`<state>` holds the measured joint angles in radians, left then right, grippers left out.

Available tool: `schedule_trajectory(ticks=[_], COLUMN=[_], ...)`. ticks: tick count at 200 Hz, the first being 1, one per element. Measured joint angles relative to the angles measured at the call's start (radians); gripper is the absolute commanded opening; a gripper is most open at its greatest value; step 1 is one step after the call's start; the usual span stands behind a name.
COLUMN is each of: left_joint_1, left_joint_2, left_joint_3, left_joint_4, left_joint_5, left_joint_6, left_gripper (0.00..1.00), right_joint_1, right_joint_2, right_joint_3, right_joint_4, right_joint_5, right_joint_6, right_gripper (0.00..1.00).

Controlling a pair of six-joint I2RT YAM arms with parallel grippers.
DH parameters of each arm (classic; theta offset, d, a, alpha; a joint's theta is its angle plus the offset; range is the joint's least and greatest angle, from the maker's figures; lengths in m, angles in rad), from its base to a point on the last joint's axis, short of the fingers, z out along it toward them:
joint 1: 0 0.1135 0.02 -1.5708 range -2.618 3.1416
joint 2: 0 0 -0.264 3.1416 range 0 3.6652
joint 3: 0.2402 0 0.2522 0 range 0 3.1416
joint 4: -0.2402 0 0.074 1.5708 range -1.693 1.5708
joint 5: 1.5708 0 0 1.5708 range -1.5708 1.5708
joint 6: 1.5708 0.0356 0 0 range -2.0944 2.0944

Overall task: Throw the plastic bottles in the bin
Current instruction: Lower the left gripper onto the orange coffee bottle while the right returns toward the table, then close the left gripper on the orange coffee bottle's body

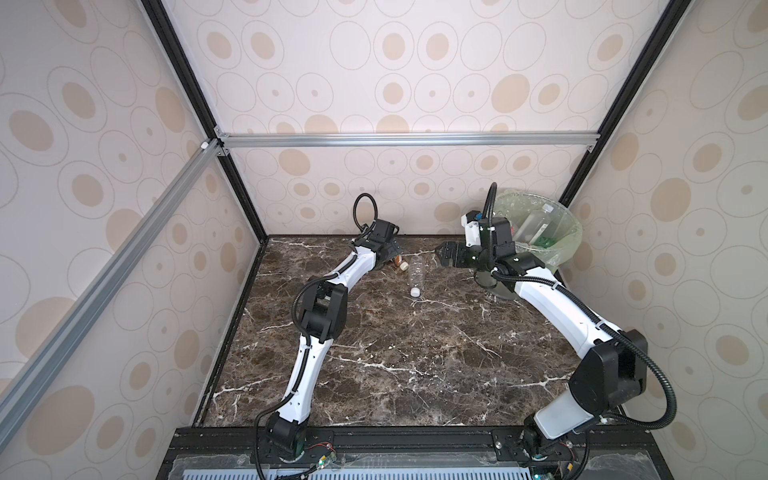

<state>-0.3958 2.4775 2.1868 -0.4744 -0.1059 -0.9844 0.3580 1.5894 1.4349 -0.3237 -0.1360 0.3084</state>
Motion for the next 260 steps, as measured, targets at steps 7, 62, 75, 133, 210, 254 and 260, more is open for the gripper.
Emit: schedule_trajectory(ticks=[7,62,75,133,210,254,260], left_joint_1=[0.003,0.013,0.014,0.018,0.037,0.039,0.039], left_joint_2=[0.006,0.058,0.073,0.18,0.215,0.208,0.198], left_joint_3=[0.0,0.035,0.045,0.147,0.159,0.124,0.098], left_joint_4=[0.01,0.131,0.163,0.238,0.264,0.322,0.345], left_joint_5=[0.006,0.031,0.033,0.056,0.062,0.099,0.104], left_joint_6=[-0.011,-0.047,-0.047,-0.058,-0.072,-0.033,-0.03], left_gripper=[0.99,0.99,0.99,0.98,0.62,0.44,0.44], right_joint_1=[0.0,0.0,0.0,0.002,0.003,0.003,0.003], right_joint_2=[0.0,0.032,0.051,0.098,0.097,0.093,0.093], right_joint_3=[0.0,0.0,0.0,0.0,0.0,-0.013,-0.016], right_joint_4=[0.003,0.039,0.046,0.058,0.082,0.085,0.085], right_joint_5=[-0.002,-0.044,-0.058,-0.08,-0.062,-0.047,-0.046], right_joint_6=[0.0,0.003,0.008,0.018,0.019,0.021,0.023], right_gripper=[1.0,1.0,1.0,1.0,1.0,1.0,1.0])
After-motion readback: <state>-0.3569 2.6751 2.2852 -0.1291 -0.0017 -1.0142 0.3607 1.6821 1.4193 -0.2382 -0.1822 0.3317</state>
